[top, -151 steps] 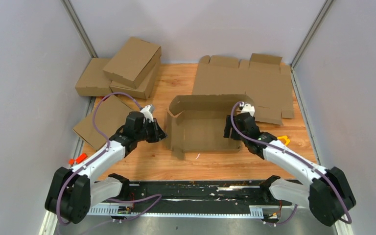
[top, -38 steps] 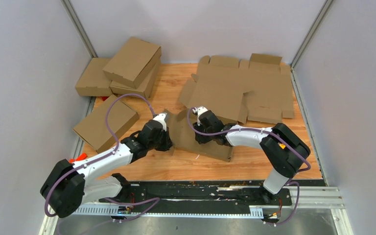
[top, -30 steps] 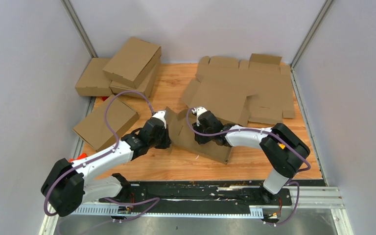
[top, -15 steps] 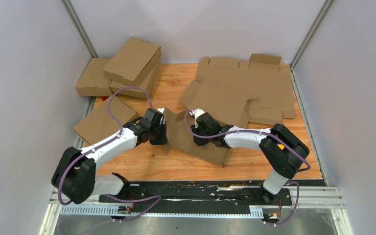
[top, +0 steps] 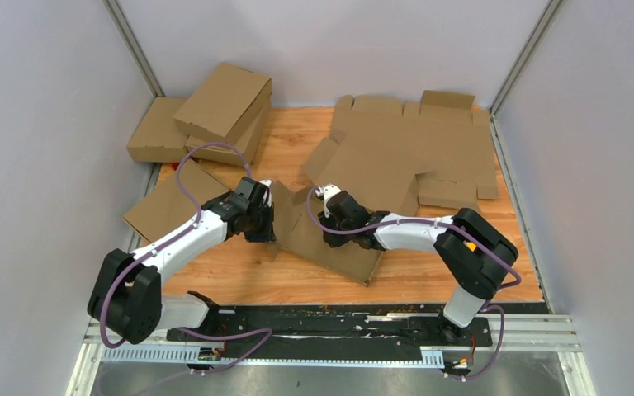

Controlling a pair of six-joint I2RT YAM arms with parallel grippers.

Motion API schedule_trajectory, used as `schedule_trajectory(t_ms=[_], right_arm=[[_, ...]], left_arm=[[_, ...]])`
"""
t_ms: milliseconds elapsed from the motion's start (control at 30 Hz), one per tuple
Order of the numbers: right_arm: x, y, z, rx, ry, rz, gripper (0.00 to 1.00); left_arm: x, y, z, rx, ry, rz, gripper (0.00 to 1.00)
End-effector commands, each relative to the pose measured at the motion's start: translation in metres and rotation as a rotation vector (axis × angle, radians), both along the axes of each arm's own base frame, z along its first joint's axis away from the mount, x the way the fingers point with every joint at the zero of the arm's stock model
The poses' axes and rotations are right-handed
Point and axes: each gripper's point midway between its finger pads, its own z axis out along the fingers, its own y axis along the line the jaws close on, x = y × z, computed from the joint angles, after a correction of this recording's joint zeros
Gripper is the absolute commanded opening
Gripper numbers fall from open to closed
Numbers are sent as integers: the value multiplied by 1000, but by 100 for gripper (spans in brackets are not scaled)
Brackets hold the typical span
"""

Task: Fold the paper box

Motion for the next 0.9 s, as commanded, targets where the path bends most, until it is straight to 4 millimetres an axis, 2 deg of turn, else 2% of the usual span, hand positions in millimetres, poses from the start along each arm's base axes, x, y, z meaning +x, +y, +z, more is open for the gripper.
schedule_trajectory(t_ms=[0, 100, 133, 167, 267, 300, 333, 433, 600, 767, 867], right_arm=[[-16, -40, -37, -186, 84, -24, 18], [-15, -40, -37, -187, 84, -25, 18], [-15, -39, -37, -184, 84, -23, 18], [-16, -38, -36, -178, 82, -20, 18], [-15, -37, -34, -171, 77, -17, 18], [-15, -36, -33, -169, 77, -15, 18], [-15, -36, -33, -166, 75, -14, 18], [-14, -36, -30, -158, 69, -13, 18], [-14, -33, -26, -140, 60, -4, 18], [-16, -28, -21, -112, 57, 15, 18], [-22, -15, -7, -38, 40, 76, 22]], left_arm=[[-11, 32, -3, 148, 39, -1, 0], [-14, 39, -4, 184, 42, 5, 0], [-13, 39, -2, 177, 33, 6, 5], [-11, 36, 1, 156, 19, 2, 19], [-10, 10, 17, -6, -16, -27, 52], [-10, 2, 22, -62, -26, -34, 59], [-10, -6, 26, -114, -32, -41, 62], [-10, -20, 35, -231, -37, -49, 58], [-9, -30, 34, -353, -46, -31, 38], [-2, -22, 23, -306, -58, 8, 29], [8, -18, 24, -283, -99, 33, 20]])
